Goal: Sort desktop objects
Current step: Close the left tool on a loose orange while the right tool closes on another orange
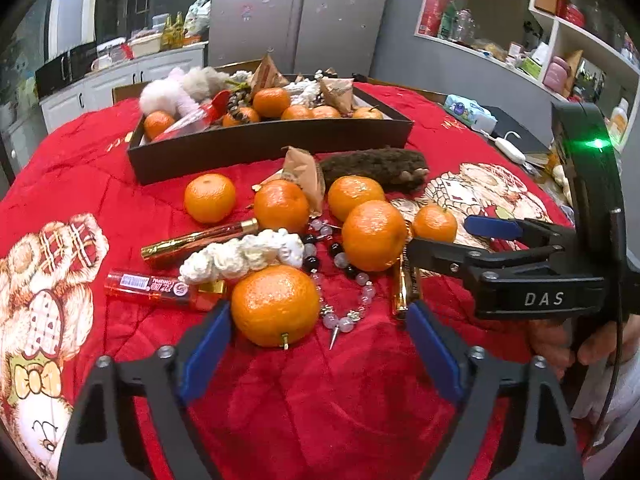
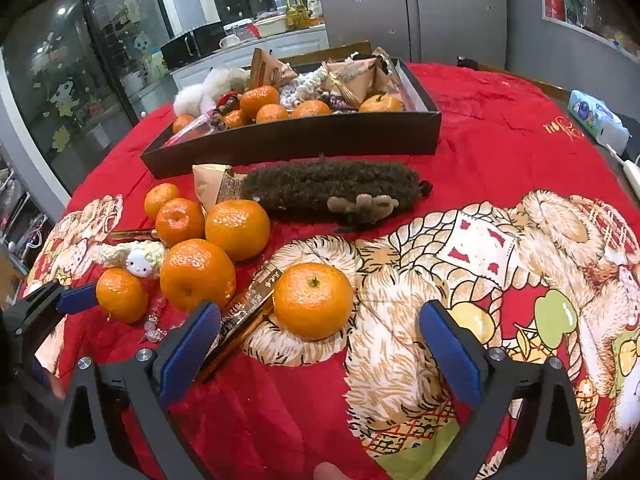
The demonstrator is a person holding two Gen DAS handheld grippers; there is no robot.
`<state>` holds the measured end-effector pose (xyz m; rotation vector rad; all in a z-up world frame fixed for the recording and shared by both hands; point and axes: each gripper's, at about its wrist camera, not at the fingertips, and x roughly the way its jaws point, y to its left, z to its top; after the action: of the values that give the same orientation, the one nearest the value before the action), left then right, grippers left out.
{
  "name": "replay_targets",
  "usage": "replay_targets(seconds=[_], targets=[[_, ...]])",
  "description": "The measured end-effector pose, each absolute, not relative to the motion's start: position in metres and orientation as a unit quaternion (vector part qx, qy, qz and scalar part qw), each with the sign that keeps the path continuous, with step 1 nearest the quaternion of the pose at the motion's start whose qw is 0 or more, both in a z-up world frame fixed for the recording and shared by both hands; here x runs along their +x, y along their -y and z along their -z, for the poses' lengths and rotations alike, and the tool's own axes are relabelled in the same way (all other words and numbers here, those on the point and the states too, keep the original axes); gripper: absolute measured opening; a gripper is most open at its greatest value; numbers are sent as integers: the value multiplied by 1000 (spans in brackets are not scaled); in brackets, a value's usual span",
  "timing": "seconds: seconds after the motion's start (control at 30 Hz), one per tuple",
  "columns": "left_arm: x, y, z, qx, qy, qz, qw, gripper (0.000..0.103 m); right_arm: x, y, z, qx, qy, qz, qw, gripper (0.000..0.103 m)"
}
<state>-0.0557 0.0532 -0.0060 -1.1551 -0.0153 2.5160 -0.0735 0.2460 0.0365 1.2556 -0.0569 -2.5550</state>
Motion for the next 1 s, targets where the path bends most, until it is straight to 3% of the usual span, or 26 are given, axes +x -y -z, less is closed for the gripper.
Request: replay_targets(seconds=[0.27, 0.4, 0.63, 0.77, 0.83, 0.9, 0.93, 1.0], targets=[[-60, -46, 9, -417, 23, -893, 171, 66, -74, -246, -34, 435, 23, 888, 148, 103], [-61, -41, 9, -418, 34, -892, 167, 60, -74, -250, -35, 431, 34, 889, 148, 99], [-61, -35, 10, -417, 50, -892, 164, 55, -72, -259, -37, 424, 48, 896, 126, 74], [-58, -33, 9, -413, 57, -894, 166, 52, -71, -268, -38, 418, 72, 896, 132, 66], [-57, -32, 9, -413, 59, -893, 168, 52, -70, -268, -39, 417, 73, 896, 137, 48], [-56, -33, 8, -413, 58, -893, 169, 49, -69, -267, -39, 418, 71, 894, 143, 42], [-56, -33, 8, -413, 55, -894, 165, 43, -69, -266, -39, 417, 70, 895, 141, 37], [-55, -34, 8, -412, 52, -894, 165, 43, -68, -265, -39, 417, 71, 894, 145, 37]])
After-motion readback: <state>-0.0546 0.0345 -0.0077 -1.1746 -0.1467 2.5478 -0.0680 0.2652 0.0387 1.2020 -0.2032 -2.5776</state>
